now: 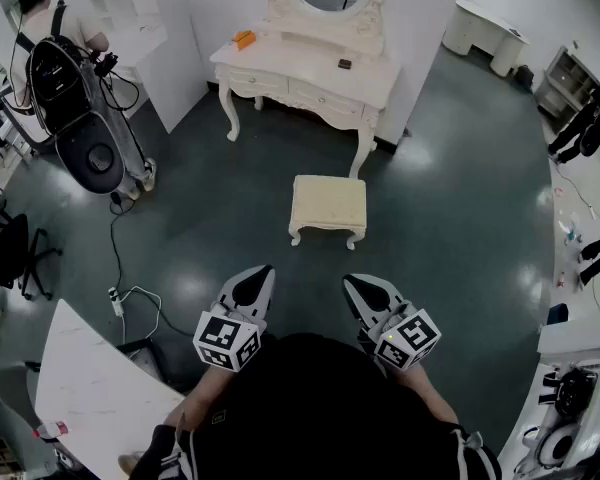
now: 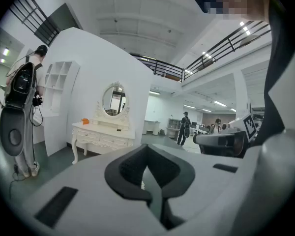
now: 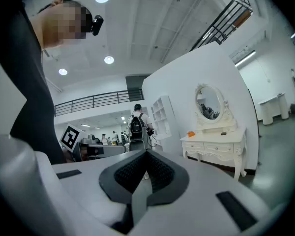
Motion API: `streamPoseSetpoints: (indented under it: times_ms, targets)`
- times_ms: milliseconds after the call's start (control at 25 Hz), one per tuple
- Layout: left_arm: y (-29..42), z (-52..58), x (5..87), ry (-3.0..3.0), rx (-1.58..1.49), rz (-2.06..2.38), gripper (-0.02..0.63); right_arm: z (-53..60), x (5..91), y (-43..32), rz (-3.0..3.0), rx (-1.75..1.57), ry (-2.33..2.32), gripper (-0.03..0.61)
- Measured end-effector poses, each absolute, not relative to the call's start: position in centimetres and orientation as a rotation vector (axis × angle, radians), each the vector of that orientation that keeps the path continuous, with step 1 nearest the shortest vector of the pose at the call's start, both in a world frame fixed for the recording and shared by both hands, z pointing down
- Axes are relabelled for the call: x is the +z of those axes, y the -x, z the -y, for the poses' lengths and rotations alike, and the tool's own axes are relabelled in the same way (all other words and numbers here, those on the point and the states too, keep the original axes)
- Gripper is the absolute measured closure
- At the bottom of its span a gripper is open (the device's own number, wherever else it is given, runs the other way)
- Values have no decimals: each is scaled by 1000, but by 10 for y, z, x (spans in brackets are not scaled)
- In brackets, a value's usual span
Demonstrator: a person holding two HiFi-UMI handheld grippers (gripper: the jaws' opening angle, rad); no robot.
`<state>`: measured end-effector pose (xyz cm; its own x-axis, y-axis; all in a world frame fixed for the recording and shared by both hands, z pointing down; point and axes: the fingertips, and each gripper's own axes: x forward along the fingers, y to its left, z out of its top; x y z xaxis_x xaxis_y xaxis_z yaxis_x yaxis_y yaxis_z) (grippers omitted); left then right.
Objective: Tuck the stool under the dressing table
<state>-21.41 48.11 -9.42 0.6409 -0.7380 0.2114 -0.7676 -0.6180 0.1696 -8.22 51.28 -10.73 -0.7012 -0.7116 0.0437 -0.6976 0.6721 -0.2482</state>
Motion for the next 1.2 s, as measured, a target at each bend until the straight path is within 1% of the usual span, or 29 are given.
streamPoseSetpoints:
  times_ms: [400, 680, 1000, 1200]
  targets:
    - [205, -477, -89, -2628, 207, 1184, 607, -511, -107, 73, -2791, -387, 1239, 560]
    - [174, -484, -94, -2650, 212, 1169, 607, -535, -108, 47, -2784, -389, 1189, 560]
    - [125, -492, -95, -2652, 181, 1174, 607, -558, -95, -7, -2764, -448, 1179, 558]
    - [105, -497, -95, -2652, 188, 1179, 607, -561, -99, -21, -2754, -462, 1166, 558]
